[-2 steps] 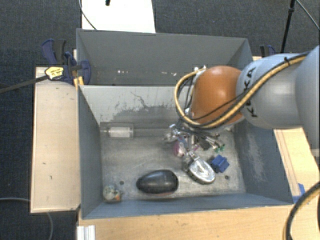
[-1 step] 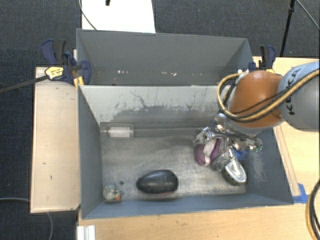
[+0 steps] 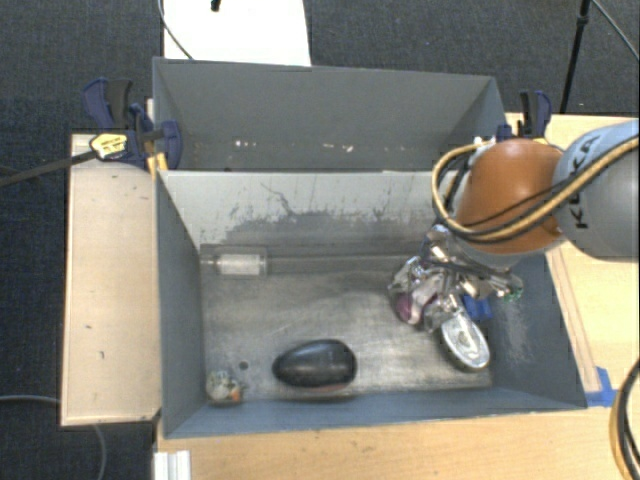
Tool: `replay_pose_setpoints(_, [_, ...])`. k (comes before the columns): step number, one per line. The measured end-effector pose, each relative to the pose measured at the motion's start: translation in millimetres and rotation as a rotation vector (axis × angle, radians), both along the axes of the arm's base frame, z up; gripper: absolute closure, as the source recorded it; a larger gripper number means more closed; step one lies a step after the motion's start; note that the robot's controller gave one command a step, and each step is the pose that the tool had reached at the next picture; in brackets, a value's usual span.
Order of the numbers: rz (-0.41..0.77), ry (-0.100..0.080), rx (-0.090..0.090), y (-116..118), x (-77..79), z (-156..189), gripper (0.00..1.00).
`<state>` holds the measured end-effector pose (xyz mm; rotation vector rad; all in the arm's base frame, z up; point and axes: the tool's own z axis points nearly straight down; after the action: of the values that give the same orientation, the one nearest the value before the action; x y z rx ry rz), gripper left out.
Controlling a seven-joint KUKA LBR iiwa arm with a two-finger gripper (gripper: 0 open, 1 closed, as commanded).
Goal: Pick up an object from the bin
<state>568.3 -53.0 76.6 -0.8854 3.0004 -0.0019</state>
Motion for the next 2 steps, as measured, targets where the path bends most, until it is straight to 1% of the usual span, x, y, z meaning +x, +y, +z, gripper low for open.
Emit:
replay_pose_setpoints(1, [0.374, 0.004, -0.007, -25, -23.4, 131, 1.0])
replay_pose_setpoints(2, [0.298, 0.021, -0.001, -54, -67.4, 48, 1.0])
